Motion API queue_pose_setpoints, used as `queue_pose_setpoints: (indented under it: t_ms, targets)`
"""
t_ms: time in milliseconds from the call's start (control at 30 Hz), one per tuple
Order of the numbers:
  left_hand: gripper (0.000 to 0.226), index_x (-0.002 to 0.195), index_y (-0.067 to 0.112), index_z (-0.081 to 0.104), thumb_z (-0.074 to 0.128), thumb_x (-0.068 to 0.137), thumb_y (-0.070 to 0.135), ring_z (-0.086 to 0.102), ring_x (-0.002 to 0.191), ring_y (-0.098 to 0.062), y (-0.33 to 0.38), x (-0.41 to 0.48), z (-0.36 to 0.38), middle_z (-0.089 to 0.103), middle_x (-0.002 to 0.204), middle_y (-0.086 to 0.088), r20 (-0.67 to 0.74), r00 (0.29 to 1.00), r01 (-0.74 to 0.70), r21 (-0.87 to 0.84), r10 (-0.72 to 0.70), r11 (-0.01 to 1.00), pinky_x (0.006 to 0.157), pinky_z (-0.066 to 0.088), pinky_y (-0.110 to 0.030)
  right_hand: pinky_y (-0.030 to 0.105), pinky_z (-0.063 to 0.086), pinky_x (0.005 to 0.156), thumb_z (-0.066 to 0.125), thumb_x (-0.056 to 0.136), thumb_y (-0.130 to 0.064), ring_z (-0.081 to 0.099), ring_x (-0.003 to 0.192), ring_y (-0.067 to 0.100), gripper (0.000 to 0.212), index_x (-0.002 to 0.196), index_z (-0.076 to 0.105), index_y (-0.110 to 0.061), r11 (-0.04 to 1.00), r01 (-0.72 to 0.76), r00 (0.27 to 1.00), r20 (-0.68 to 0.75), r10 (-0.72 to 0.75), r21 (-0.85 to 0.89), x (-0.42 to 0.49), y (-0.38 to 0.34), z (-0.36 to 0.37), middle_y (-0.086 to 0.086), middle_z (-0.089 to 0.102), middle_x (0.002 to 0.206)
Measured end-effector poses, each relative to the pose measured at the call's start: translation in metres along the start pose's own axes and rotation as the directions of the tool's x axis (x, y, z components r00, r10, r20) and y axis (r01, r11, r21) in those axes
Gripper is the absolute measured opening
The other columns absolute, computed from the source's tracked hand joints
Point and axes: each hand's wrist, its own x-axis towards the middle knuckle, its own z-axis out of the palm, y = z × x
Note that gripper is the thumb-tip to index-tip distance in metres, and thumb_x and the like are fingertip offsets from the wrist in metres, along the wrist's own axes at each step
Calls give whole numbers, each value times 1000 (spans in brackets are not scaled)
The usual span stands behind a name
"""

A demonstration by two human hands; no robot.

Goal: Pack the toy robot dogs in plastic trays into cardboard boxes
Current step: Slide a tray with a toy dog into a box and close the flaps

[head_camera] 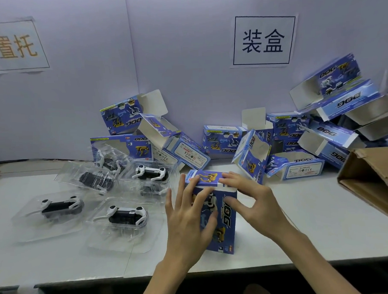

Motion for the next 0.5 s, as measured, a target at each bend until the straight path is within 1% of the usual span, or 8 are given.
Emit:
queue_pose_setpoints:
  t_ms: [33,100,200,300,333,400,433,500]
  targets:
    - [46,131,36,47,55,87,39,13,152,-21,0,1,-1,35,155,6,7,1000,0,5,-1,1000,118,14,-54,27,48,104,68,93,-9,44,135,-4,40,125,66,-34,1000,-18,1000,-4,18,18,1,-1,0,-17,62,134]
    - [42,128,36,47,55,86,39,15,152,-19,3,7,-3,38,150,6,27,1000,6,-4,-6,1000,117,15,-55,21,53,94,61,97,-11,46,132,-7,32,119,71,-31,996,-61,998,-24,63,63,4,-4,0,-19,66,127]
    - [42,127,37,48,55,86,38,15,151,-17,18,15,-2,40,145,9,74,997,8,-68,-3,998,119,11,-53,18,56,80,65,94,-9,57,119,-7,27,107,77,-29,993,-92,992,-81,98,78,12,-11,-1,-19,73,108]
    - [39,124,35,51,53,86,37,16,151,-15,30,18,1,43,143,11,85,996,33,-137,-21,990,121,1,-51,19,57,78,70,91,-10,66,104,-3,24,101,77,-30,997,-69,989,-131,73,30,16,-15,-1,-17,75,100]
    - [38,124,34,52,53,86,37,17,151,-14,31,18,0,44,143,12,88,996,43,-149,-30,988,122,-1,-50,21,57,78,70,90,-9,68,101,-1,21,98,76,-28,998,-63,987,-148,66,26,16,-15,0,-16,75,98]
    - [38,123,33,54,55,85,34,23,149,-15,31,19,-3,46,142,12,94,995,47,-148,-33,988,122,-3,-47,25,59,76,70,90,-10,68,101,2,14,95,77,-20,999,-52,984,-169,52,4,15,-14,2,-13,75,97]
    - [38,123,32,56,58,85,31,28,147,-15,30,19,-5,48,141,11,94,995,42,-142,-28,989,123,-4,-45,24,58,76,70,91,-10,66,105,1,13,96,77,-19,999,-49,985,-163,50,11,13,-13,3,-12,75,99]
    - [37,121,29,60,63,84,26,37,142,-15,28,20,-9,52,138,9,89,996,27,-132,-16,991,122,-7,-36,17,56,78,69,91,-8,60,117,-4,17,101,77,-20,994,-57,992,-103,66,94,8,-10,2,-13,73,109]
